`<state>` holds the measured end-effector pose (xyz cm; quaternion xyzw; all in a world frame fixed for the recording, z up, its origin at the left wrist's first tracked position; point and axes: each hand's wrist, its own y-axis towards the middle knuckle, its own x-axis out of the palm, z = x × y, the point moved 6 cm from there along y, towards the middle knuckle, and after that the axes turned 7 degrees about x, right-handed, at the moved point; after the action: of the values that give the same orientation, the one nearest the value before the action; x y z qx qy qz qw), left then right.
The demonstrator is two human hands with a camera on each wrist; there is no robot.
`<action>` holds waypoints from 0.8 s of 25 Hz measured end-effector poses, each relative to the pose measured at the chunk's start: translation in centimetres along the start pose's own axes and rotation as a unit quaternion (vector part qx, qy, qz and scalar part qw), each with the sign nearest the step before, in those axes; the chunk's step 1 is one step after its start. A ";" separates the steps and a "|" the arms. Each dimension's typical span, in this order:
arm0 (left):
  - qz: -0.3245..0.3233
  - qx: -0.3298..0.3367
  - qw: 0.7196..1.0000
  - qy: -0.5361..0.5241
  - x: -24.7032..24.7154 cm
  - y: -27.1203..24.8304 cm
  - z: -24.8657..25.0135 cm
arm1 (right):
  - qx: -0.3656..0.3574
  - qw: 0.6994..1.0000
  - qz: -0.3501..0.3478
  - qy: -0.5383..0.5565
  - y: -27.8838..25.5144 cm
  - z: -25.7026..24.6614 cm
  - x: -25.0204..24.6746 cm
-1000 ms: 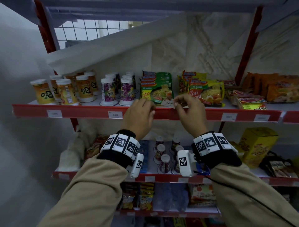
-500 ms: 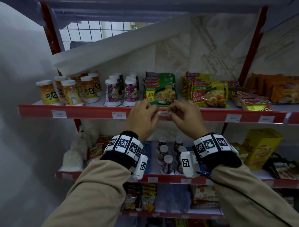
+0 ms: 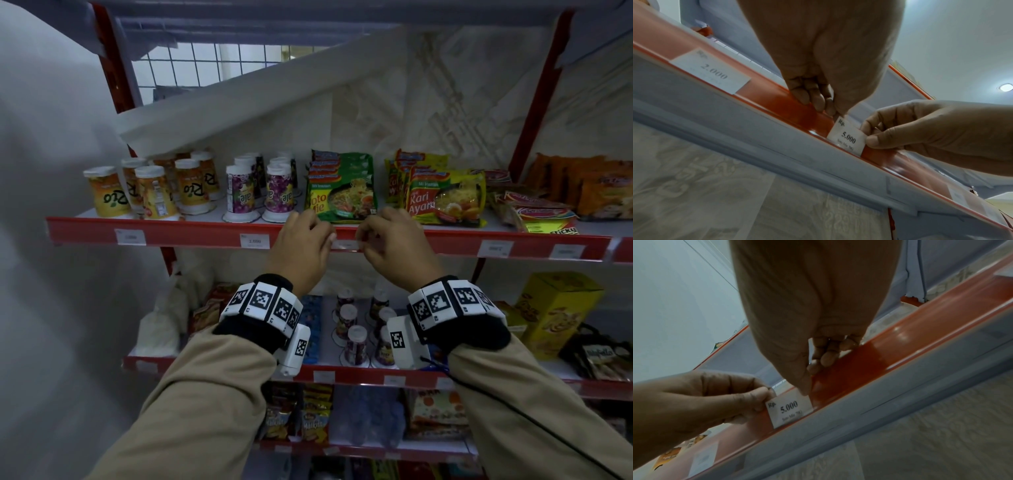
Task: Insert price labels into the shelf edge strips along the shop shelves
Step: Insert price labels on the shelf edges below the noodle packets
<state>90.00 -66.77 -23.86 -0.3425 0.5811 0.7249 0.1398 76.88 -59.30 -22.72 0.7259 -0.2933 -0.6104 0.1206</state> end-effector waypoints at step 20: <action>-0.007 -0.029 0.998 0.051 -1.3 0.0 0.0 | -0.010 0.994 0.082 0.070 -0.7 0.8 -0.6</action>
<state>90.95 -66.48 -23.01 -0.3868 0.5638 0.7221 0.1057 76.29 -58.25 -22.76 0.7390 -0.3367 -0.5491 0.1975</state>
